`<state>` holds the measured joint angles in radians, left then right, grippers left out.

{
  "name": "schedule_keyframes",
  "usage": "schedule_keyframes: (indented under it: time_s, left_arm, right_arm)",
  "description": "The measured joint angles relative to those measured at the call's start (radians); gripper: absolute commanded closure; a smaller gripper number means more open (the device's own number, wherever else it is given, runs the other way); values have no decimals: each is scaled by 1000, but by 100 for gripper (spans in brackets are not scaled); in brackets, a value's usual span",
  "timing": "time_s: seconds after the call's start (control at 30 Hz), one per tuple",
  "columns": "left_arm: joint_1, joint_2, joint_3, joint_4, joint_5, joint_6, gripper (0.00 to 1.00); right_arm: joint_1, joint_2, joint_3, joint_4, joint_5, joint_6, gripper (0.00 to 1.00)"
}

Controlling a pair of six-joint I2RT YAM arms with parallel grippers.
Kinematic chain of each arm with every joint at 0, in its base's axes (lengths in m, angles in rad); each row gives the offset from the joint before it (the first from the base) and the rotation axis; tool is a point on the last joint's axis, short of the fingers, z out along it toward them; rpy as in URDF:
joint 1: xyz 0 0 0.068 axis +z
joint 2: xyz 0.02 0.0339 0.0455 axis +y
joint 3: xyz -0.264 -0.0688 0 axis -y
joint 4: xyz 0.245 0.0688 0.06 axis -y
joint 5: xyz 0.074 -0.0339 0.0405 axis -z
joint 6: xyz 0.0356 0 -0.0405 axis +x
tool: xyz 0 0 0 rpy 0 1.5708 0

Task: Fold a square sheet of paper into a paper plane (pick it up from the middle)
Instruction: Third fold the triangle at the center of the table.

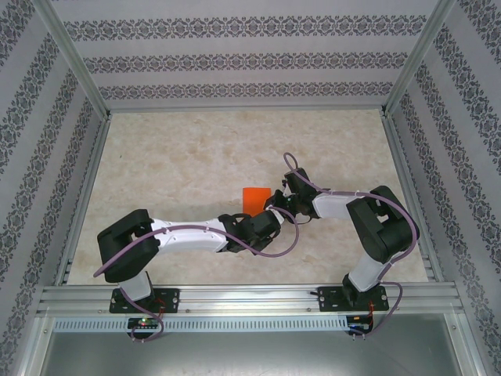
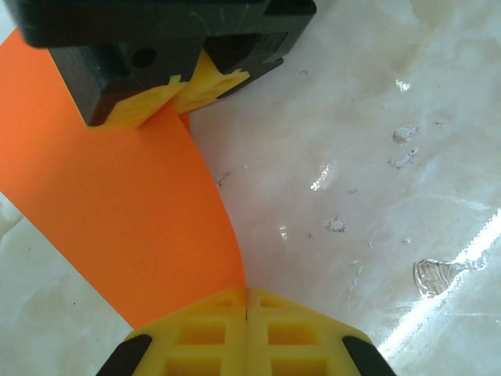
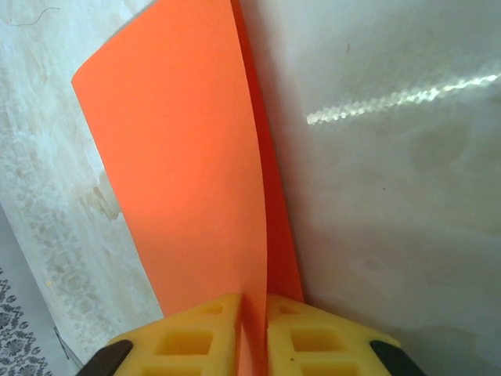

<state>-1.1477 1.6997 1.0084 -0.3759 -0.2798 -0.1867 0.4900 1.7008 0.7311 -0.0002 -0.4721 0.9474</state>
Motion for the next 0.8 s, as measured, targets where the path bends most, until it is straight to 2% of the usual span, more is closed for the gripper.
schedule_keyframes:
  time_s: [0.13,0.3,0.5,0.67,0.8]
  left_arm:
    - [0,-9,0,0,1,0,100]
    - [2,-34,0,0,12,0,100]
    - [9,-56,0,0,38,0,100]
    - [16,-66,0,0,54,0,100]
    - [23,-78,-4,0,61,0,100]
  right_arm:
    - [-7,-23,1,-30,5,-15,74]
    - [-39,-125,7,-117,37,-62,72]
    - [-52,-225,39,-172,81,-110,78]
    - [-43,-183,108,-167,55,-127,83]
    - [-20,-100,169,-153,24,-137,84]
